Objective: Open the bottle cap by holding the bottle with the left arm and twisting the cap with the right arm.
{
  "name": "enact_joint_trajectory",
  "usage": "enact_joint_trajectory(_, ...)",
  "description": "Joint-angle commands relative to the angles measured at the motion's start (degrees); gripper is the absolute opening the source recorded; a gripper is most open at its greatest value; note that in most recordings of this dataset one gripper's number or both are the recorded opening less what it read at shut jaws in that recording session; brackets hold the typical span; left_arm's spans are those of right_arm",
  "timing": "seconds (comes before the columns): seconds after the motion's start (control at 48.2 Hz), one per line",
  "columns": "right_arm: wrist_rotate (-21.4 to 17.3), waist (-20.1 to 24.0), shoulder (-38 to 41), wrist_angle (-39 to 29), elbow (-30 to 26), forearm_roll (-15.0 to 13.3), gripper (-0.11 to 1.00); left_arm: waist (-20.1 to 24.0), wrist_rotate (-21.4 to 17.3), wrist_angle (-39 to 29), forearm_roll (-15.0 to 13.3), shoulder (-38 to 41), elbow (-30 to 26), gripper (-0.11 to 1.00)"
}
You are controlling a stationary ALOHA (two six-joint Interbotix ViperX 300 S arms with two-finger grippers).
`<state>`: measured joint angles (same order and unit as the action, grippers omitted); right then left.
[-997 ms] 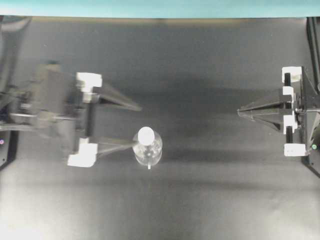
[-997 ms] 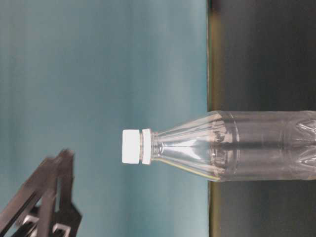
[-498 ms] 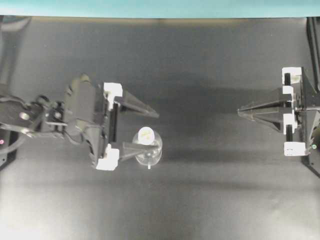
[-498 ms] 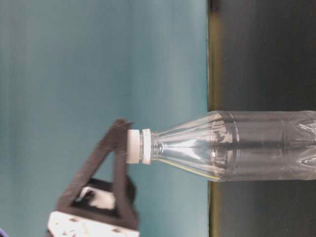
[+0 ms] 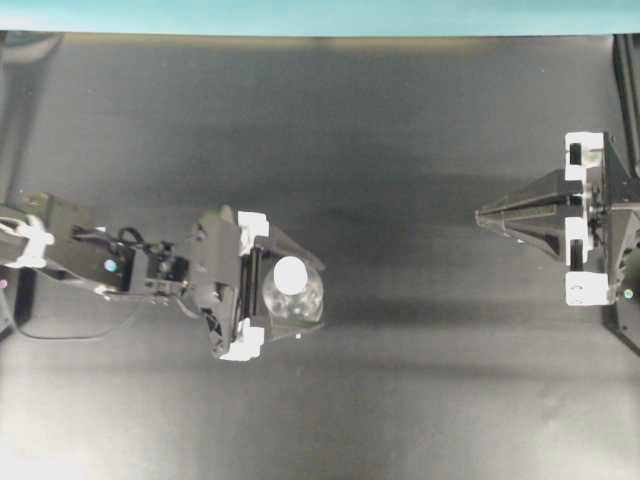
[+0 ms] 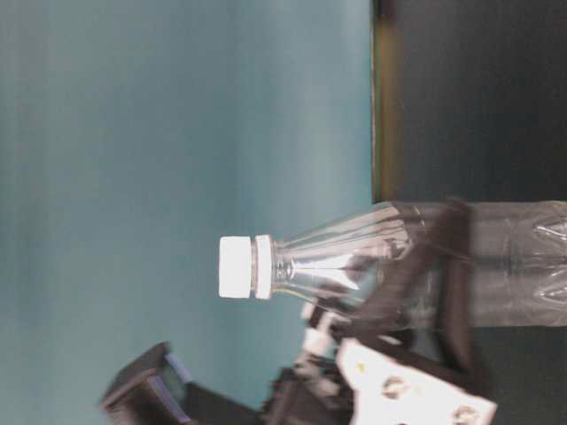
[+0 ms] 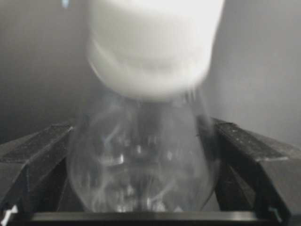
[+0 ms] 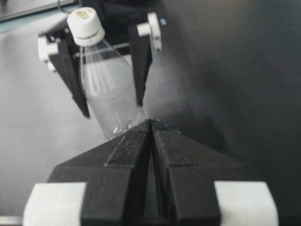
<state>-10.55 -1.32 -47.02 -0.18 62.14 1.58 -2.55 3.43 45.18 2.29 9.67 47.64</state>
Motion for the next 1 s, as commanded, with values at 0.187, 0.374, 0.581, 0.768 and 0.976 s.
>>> enact_joint_trajectory(0.187, -0.79, -0.88, 0.35, -0.97, -1.14, 0.09, 0.00, -0.44, 0.09, 0.09, 0.18, 5.27, -0.09, 0.94)
enact_joint_trajectory(0.374, -1.49, -0.62, 0.35, -3.52, -2.20, 0.09, 0.00, 0.00, 0.26, 0.00, 0.18, 5.36, -0.09, 0.93)
enact_joint_trajectory(0.581, -5.89, 0.09, 0.35, -13.45, -5.19, 0.09, 0.00, -0.18, 0.44, -0.35, 0.18, 5.36, -0.09, 0.82)
enact_joint_trajectory(0.768, -9.84, 1.58, 1.93, -24.61, -11.60, 0.26, 0.01, -0.44, -0.18, -0.35, 0.18, 5.36, 0.26, 0.81)
enact_joint_trajectory(0.976, -13.45, 2.02, 9.67, -37.35, -22.15, 4.31, 0.15, -0.44, -0.18, -0.35, 0.18, 5.27, 0.35, 0.81)
